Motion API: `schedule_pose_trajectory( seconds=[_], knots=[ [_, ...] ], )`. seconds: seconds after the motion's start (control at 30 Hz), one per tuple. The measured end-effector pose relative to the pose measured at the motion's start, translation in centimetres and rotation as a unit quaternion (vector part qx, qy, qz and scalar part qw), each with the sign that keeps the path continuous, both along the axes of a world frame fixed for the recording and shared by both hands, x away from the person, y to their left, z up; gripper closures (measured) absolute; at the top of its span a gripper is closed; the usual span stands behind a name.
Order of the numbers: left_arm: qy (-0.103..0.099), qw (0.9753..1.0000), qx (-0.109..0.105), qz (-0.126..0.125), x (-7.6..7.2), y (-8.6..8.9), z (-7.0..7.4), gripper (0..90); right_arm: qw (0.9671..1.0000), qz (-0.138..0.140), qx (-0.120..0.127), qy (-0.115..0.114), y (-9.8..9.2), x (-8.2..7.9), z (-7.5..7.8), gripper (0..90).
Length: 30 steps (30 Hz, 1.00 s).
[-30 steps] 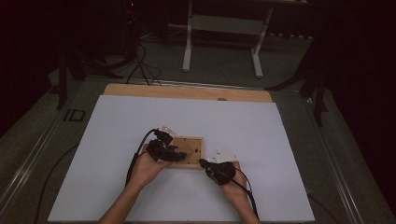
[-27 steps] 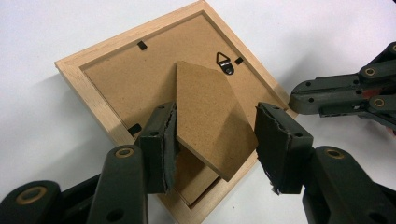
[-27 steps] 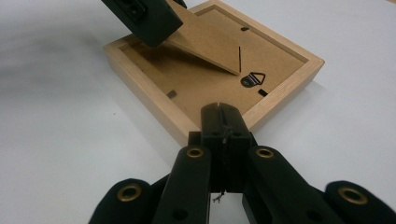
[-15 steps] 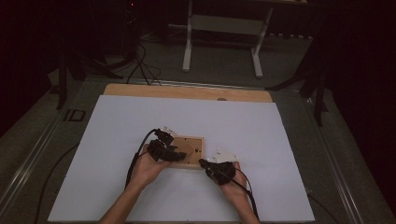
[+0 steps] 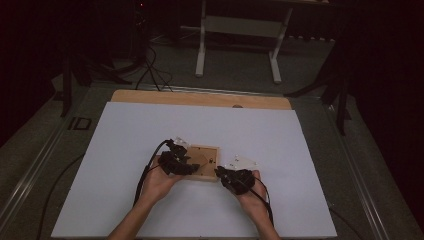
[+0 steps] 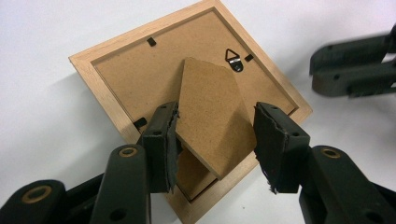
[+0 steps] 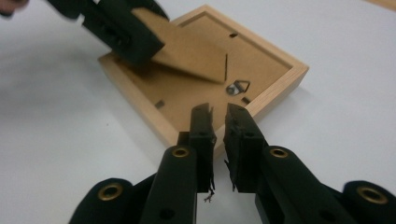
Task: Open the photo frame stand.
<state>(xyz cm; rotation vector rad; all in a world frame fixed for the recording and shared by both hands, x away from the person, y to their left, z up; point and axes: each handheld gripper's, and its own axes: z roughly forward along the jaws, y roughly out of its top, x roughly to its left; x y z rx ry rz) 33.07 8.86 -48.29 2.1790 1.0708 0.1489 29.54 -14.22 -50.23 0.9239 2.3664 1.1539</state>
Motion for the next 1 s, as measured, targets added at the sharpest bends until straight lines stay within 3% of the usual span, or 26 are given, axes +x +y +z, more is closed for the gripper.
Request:
schedule_pose_trajectory(
  seconds=[0.2,0.43,1.0],
  knots=[
    [-0.018,0.9998,0.007,0.001,-0.7,-0.1,0.0,52.3,1.0,-0.004,0.004,-0.001,-0.3,0.5,1.0,75.4],
    [-0.044,0.999,0.009,0.002,-1.6,0.0,-0.2,52.3,1.0,-0.002,-0.007,0.002,-0.1,1.5,2.3,68.8],
    [-0.091,0.9957,0.008,0.012,-3.5,0.2,-0.7,52.3,0.9999,-0.005,0.012,0.003,-0.6,3.1,4.4,61.5]
  ],
)
